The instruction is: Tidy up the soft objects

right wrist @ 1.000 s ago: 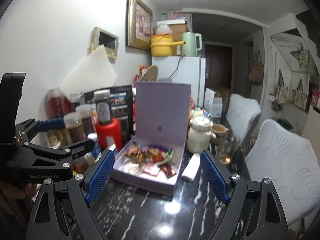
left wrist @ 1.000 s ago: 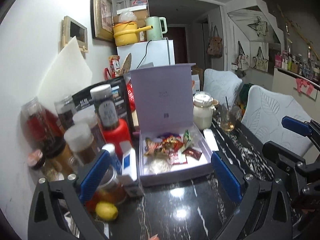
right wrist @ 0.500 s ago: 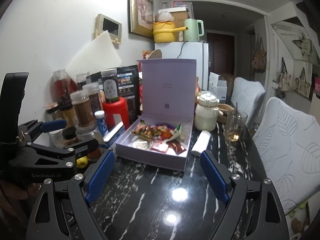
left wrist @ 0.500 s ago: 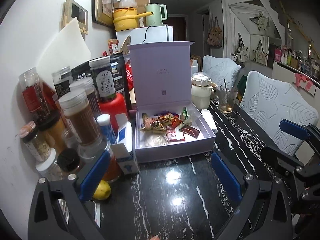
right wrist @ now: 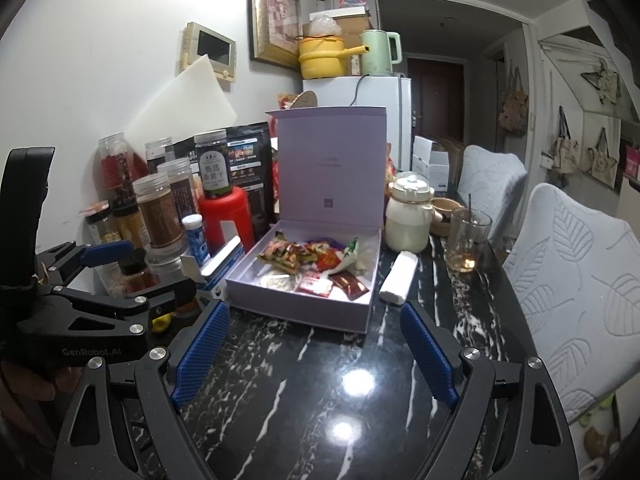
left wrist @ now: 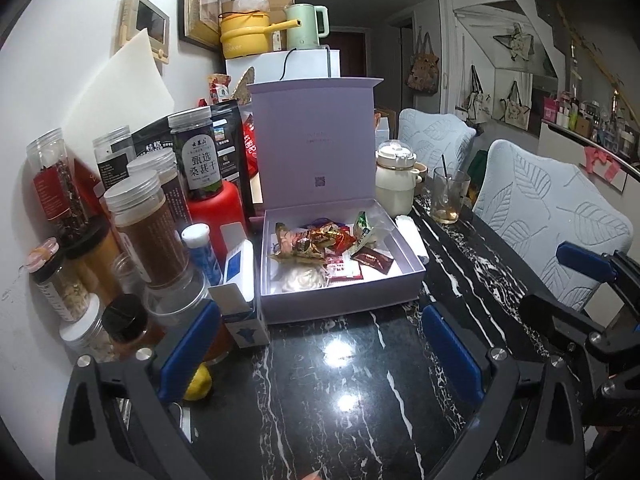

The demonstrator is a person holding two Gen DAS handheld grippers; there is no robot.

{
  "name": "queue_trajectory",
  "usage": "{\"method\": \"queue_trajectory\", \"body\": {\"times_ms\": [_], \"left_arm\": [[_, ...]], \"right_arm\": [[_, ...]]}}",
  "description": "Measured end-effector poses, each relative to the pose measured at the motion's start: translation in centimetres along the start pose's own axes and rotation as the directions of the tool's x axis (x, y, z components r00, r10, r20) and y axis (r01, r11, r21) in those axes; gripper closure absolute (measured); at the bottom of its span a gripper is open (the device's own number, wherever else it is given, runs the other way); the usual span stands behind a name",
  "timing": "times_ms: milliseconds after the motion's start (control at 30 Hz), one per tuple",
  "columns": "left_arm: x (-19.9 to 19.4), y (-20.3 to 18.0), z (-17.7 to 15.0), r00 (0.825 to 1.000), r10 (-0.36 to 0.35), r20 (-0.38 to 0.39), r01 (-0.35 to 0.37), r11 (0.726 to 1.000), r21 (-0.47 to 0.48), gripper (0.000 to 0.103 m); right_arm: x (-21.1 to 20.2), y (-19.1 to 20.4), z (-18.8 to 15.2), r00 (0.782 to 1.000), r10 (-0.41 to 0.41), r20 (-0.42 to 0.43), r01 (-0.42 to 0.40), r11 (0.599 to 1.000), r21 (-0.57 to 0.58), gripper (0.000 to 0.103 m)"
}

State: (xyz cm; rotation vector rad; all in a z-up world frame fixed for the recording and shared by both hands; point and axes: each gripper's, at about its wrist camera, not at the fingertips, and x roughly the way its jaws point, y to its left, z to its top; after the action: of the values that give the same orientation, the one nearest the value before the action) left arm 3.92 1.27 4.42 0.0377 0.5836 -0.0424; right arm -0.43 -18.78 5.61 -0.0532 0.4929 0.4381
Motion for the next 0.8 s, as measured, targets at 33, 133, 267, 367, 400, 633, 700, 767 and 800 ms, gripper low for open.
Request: {"method": "queue_trajectory", "body": {"times_ms": [33, 133, 267, 367, 400, 633, 700, 767, 800], "left_arm": [[0.03, -0.03, 0.0, 1.0, -0.002, -0.002, 0.002, 1.0, 0.001, 0.001], [0.13, -0.01, 0.04, 1.0, -0.004, -0.005, 0.004, 1.0, 0.003, 0.001], [0.24, -0.06, 0.05, 1.0, -0.007, -0.006, 0.007, 1.0, 0.006, 0.001], [0.25, -0.16, 0.06, 1.0, -0.014, -0.006, 0.014, 1.0, 0.01, 0.001], [0.27, -0.2, 0.07, 1.0, -0.016, -0.008, 0.016, 1.0, 0.01, 0.001], [0.27, -0.35, -0.06, 1.0, -0.023, -0.012, 0.023, 1.0, 0.012, 0.001], [0.3, -0.3, -0.07, 1.0, -0.023, -0.015, 0.024, 1.0, 0.01, 0.001], [0.28, -0.26, -0.1, 0.999, -0.028, -0.017, 0.028, 1.0, 0.007, 0.001], [0.27, -0.22, -0.1, 0.999, -0.034, -0.018, 0.034, 0.999, 0.007, 0.001]], "right_arm": [[0.01, -0.01, -0.03, 1.0, 0.001, -0.003, -0.001, 1.0, 0.001, 0.015], [0.2, -0.11, 0.01, 1.0, 0.001, -0.011, -0.001, 1.0, 0.005, 0.015], [0.31, -0.3, -0.13, 1.0, 0.003, -0.016, -0.003, 1.0, 0.01, 0.015], [0.41, -0.41, -0.18, 1.0, 0.002, -0.021, -0.002, 1.0, 0.012, 0.015], [0.43, -0.46, -0.17, 1.0, 0.002, -0.022, -0.001, 1.0, 0.014, 0.015], [0.33, -0.55, -0.07, 1.0, -0.003, -0.02, 0.003, 1.0, 0.021, 0.015], [0.28, -0.52, -0.06, 1.0, -0.004, -0.021, 0.005, 1.0, 0.02, 0.015], [0.28, -0.51, -0.05, 1.0, -0.003, -0.021, 0.004, 1.0, 0.02, 0.015], [0.28, -0.5, -0.05, 1.0, -0.004, -0.02, 0.005, 1.0, 0.02, 0.015]]}}
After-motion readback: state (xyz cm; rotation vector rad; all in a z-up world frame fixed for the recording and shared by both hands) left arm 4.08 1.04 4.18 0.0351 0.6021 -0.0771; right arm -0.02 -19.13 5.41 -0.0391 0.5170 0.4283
